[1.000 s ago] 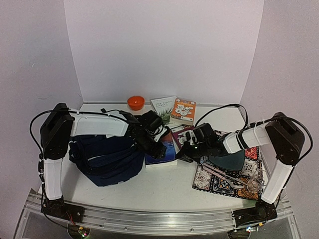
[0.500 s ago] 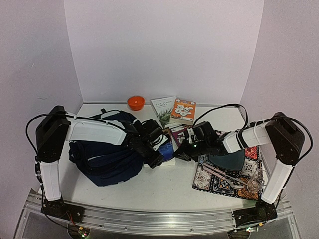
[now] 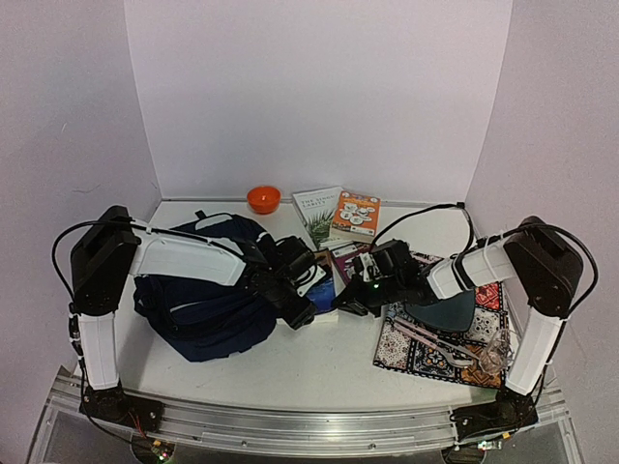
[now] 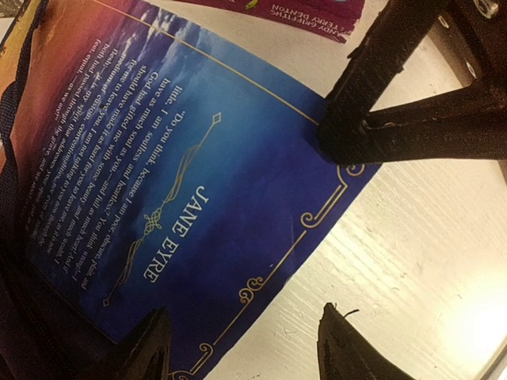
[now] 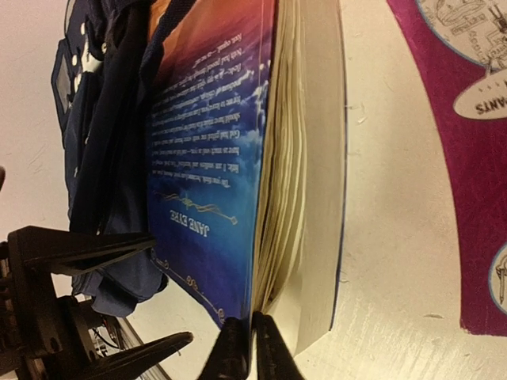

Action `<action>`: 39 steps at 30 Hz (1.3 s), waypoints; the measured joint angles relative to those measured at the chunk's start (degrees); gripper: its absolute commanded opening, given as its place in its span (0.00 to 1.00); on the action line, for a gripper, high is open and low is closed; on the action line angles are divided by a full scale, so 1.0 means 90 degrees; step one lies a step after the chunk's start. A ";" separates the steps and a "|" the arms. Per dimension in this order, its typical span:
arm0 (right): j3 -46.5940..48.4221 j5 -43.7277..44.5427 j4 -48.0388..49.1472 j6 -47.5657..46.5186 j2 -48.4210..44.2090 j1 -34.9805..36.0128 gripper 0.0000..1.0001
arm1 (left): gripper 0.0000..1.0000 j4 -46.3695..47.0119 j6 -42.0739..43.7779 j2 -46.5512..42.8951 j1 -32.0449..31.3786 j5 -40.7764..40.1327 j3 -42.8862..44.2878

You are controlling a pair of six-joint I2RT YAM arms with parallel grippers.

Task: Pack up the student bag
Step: Pick up the book from the center of the board.

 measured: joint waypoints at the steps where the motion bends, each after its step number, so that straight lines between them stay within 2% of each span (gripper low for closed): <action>1: 0.0000 -0.0020 0.0015 0.0020 0.0000 -0.0001 0.00 | 0.67 0.0020 0.0002 0.0000 -0.0003 -0.0001 -0.0021; 8: 0.0002 -0.0157 0.0048 0.0184 -0.0386 0.0002 0.00 | 0.69 0.0455 0.0255 -0.0219 -0.0080 -0.0125 -0.0575; 18: 0.0111 -0.0264 -0.0244 0.0291 -0.1167 0.0021 0.00 | 0.71 0.0990 0.0540 -0.1306 -0.0188 -0.0837 -0.1534; 25: 0.0498 -0.0247 -0.0778 0.0209 -0.1311 0.0045 0.00 | 0.72 0.1215 -0.0839 -0.1807 0.0070 -0.0416 -0.1572; 33: 0.1083 -0.0177 -0.1247 0.0150 -0.1379 0.0043 0.00 | 0.73 0.1679 -0.3304 -0.2057 0.0711 0.0405 -0.1774; 39: 0.1605 -0.0148 -0.1463 0.0145 -0.1379 0.0045 0.00 | 0.73 0.2594 -0.5281 -0.2314 0.1020 0.0784 -0.2398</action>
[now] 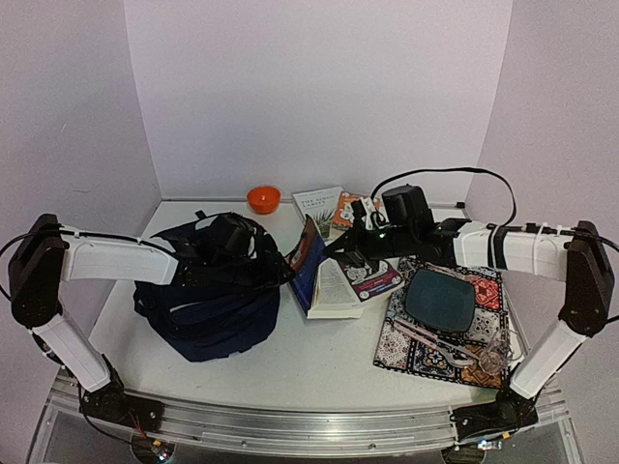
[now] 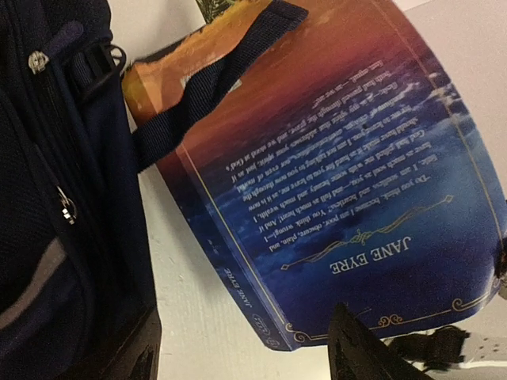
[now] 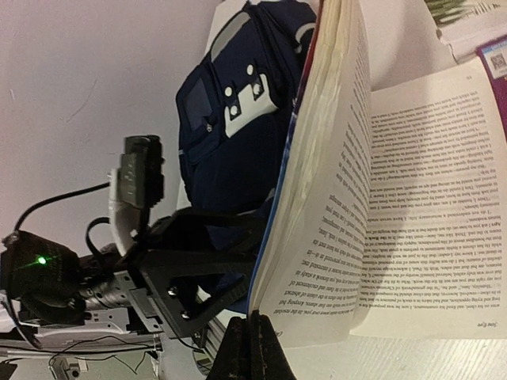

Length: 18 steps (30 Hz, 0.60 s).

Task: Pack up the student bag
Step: Pick up the book from the center of the board.

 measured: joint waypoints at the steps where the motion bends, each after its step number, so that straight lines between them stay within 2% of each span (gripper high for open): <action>1: 0.0083 0.0011 -0.0007 -0.0002 0.0000 0.0000 0.00 | 0.73 0.0199 -0.0341 -0.0016 0.0000 0.0084 -0.0115; 7: 0.0419 0.0094 -0.0104 -0.0022 0.0000 -0.0002 0.00 | 0.74 0.0945 -0.1835 0.0051 0.0002 0.0533 -0.0472; 18: 0.0505 0.0153 -0.0180 -0.0026 -0.0002 -0.0002 0.00 | 0.74 0.2509 -0.3309 0.0513 0.0002 0.0772 -0.0715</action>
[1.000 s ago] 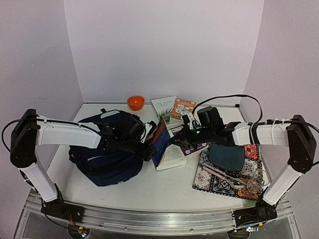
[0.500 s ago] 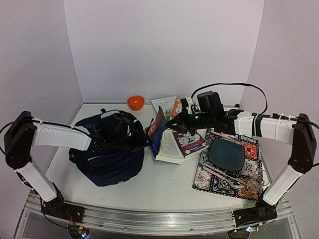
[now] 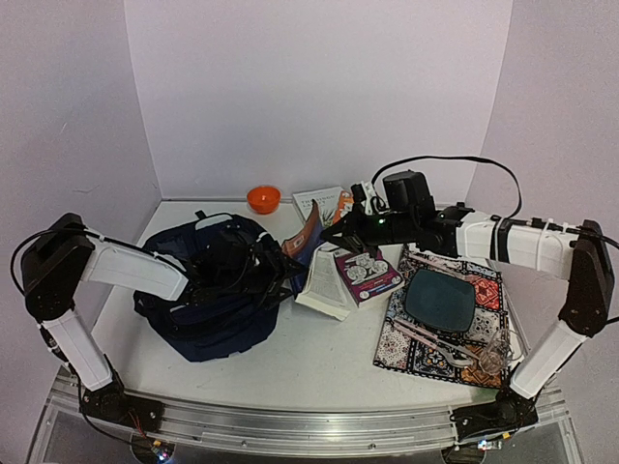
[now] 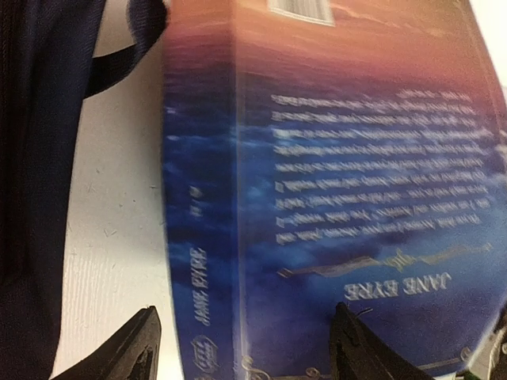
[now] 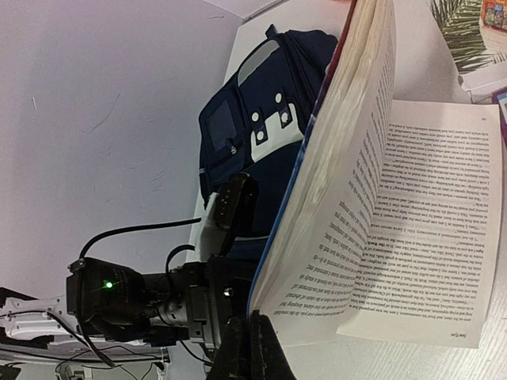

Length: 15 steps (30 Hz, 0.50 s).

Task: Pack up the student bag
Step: Pick up the book from the center of the board.

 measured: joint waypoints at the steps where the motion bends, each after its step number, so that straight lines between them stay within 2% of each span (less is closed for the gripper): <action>1: 0.0000 0.0000 -0.0001 0.0002 0.0000 0.0000 0.00 | 0.74 0.0076 -0.0095 0.0100 0.0000 0.0000 -0.0004; 9: 0.0000 -0.0017 -0.0003 0.0005 0.0000 0.0000 0.00 | 0.72 0.0935 -0.0570 0.0417 -0.0004 -0.0050 -0.0352; 15: 0.0000 -0.0029 -0.0002 0.0009 0.0000 0.0000 0.00 | 0.63 0.2136 -0.0899 0.0963 0.0000 -0.0041 -0.0452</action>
